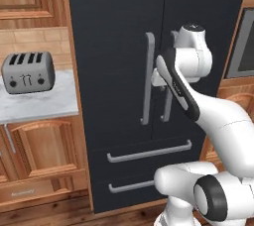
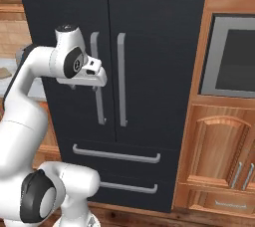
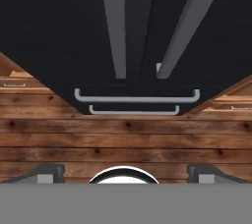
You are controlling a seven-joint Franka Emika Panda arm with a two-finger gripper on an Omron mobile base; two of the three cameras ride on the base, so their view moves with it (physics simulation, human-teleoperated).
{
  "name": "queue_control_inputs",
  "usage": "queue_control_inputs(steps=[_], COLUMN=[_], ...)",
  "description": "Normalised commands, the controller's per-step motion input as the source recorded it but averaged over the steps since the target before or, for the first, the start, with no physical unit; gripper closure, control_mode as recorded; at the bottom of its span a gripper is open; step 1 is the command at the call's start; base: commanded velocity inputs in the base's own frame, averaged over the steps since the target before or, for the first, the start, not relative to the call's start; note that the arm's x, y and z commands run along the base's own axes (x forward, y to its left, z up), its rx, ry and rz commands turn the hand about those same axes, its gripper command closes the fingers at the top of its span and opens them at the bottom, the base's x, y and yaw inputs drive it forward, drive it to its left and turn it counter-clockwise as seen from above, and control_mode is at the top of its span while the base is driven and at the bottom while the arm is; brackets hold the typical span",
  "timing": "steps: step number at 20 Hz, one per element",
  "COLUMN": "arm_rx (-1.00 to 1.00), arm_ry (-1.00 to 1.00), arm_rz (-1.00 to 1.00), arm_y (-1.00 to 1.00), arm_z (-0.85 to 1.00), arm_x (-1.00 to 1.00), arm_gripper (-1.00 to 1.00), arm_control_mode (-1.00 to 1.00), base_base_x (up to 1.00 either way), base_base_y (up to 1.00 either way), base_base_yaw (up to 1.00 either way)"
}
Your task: Retrieve a lemon from the fridge and place it on the cutting board with the fish.
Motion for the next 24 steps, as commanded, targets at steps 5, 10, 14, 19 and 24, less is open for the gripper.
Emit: queue_control_inputs(steps=[5,10,14,19,24], arm_rx=[0.00,0.00,0.00,0.00,0.01], arm_ry=[0.00,0.00,0.00,0.00,-0.04], arm_rz=[0.00,0.00,0.00,0.00,0.00], arm_y=[0.00,0.00,0.00,0.00,-0.01], arm_z=[0.00,0.00,0.00,0.00,-0.10], arm_x=[0.00,0.00,0.00,0.00,-0.06], arm_gripper=[-1.00,-1.00,-1.00,-1.00,-1.00], arm_control_mode=[1.00,1.00,1.00,1.00,-1.00], base_base_x=[-0.01,-0.33,-0.42,-0.22,0.00], base_base_y=[-0.29,-0.02,0.00,0.00,0.00], base_base_yaw=[0.00,-0.03,-0.03,-0.01,0.00])
